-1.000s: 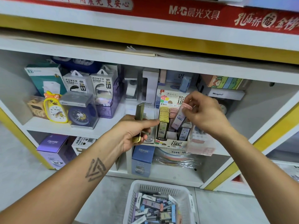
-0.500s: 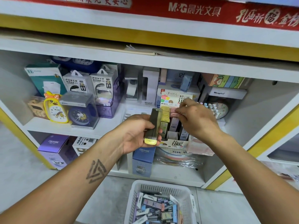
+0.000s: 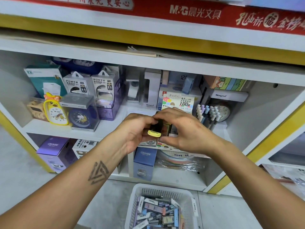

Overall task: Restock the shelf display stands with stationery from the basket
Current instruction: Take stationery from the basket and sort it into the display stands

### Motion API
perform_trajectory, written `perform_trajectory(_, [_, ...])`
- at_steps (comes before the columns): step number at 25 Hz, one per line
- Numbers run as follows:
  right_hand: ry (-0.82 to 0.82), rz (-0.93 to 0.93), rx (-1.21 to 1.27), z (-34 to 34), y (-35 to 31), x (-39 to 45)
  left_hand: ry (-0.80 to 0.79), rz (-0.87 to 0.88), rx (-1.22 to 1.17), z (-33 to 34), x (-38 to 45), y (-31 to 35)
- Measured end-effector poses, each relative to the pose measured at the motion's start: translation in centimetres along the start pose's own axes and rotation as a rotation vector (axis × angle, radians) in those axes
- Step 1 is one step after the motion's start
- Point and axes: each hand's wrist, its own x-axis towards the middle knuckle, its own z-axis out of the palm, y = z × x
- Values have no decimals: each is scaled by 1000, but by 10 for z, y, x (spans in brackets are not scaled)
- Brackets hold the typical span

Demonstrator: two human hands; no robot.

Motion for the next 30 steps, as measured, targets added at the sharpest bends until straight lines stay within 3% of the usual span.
perform_trajectory(3, [151, -35, -56, 1, -1, -2, -95, -23, -94, 0, 0, -1])
perform_trajectory(5, [329, 62, -38, 0, 6, -1, -131, -12, -49, 1, 1, -2])
perform_trajectory(7, [438, 240, 79, 1, 17, -2, -22, 148, 270, 0, 5, -9])
perform_trajectory(9, [424, 315, 80, 5, 24, -6, 83, 388, 700, -5, 10, -19])
perform_trajectory(12, [373, 275, 39, 14, 27, -9, 0, 613, 1298, -12, 14, -34])
perform_trajectory(14, [334, 271, 44, 20, 28, -10, -40, 658, 1523, -16, 16, -41])
perform_trajectory(20, [198, 216, -119, 25, 21, -7, -121, 599, 1639, -19, 16, -45])
perform_trajectory(26, [191, 332, -150, 31, -3, -11, -63, 584, 1605, -22, 4, -47])
perform_trajectory(28, [46, 414, -59, 60, -11, -30, -86, 523, 1600, -25, -6, -69])
perform_trajectory(30, [-321, 466, -14, 101, -16, -59, -197, 386, 1624, -30, -17, -108])
